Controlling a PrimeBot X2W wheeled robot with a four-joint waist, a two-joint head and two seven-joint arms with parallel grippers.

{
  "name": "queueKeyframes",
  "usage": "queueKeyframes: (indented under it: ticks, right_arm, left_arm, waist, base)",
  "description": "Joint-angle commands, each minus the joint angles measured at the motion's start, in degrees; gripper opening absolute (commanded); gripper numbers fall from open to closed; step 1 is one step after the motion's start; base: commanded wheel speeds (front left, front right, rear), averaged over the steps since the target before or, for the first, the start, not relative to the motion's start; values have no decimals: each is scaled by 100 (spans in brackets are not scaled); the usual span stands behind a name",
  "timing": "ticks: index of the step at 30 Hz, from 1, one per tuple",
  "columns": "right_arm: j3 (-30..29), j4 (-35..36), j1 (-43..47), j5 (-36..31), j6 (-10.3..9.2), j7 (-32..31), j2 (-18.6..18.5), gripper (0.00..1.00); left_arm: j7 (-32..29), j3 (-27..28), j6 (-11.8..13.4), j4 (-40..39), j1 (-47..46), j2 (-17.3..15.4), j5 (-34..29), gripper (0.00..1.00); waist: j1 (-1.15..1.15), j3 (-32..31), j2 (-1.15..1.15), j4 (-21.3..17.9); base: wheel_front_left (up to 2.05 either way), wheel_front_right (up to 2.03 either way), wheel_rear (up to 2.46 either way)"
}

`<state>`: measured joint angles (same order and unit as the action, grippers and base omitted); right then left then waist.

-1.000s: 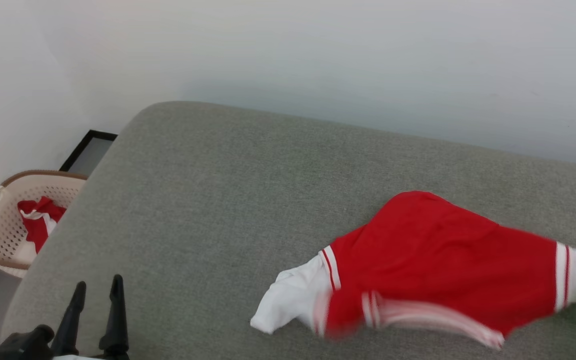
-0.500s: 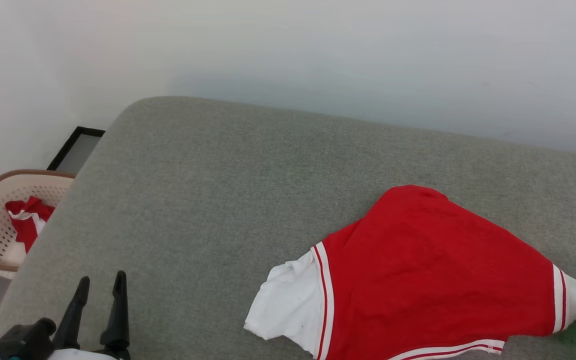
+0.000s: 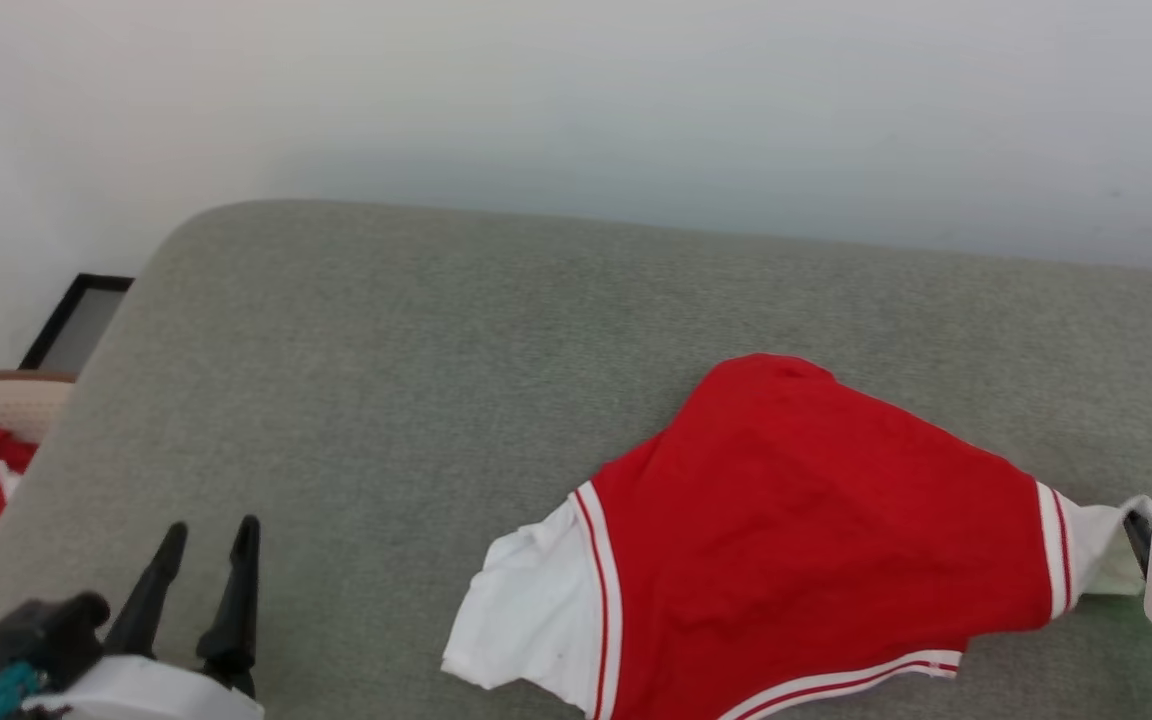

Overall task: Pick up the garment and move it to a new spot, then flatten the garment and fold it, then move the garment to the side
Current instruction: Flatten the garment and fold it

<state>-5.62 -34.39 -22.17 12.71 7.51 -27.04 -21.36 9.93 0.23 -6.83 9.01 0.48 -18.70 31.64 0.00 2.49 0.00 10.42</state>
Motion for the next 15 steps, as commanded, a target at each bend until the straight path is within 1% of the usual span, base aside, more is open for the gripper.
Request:
queueKeyframes:
  ticks: [1,7,12,13,15]
  right_arm:
    - [46,193,-66,97,-4,-43,-59,100]
    - [-103,1066,172,320,-4,127,24,100]
    - [-305,1854,459,284,-4,526,335,100]
    - [-305,1854,459,284,-4,526,335,100]
    - [-369,2149,582,232,-4,694,509,100]
  left_arm:
    - [-164,-66,-33,-122,-98,-80,129,100]
    - [-1177,-354,-63,-607,-344,-469,604,100]
    - [-2367,-480,-57,-925,-660,-754,1230,100]
    - [-2367,-480,-57,-925,-660,-754,1230,100]
    - [-2846,-498,3,-1013,-813,-842,1476,100]
  waist:
    - [0,47,0,-168]
    - [0,120,0,-448]
    - [0,210,0,-690]
    - [0,210,0,-690]
    - [0,246,0,-781]
  base:
    - [0,0,0]
    - [0,0,0]
    - [0,0,0]
    - [0,0,0]
    - [0,0,0]
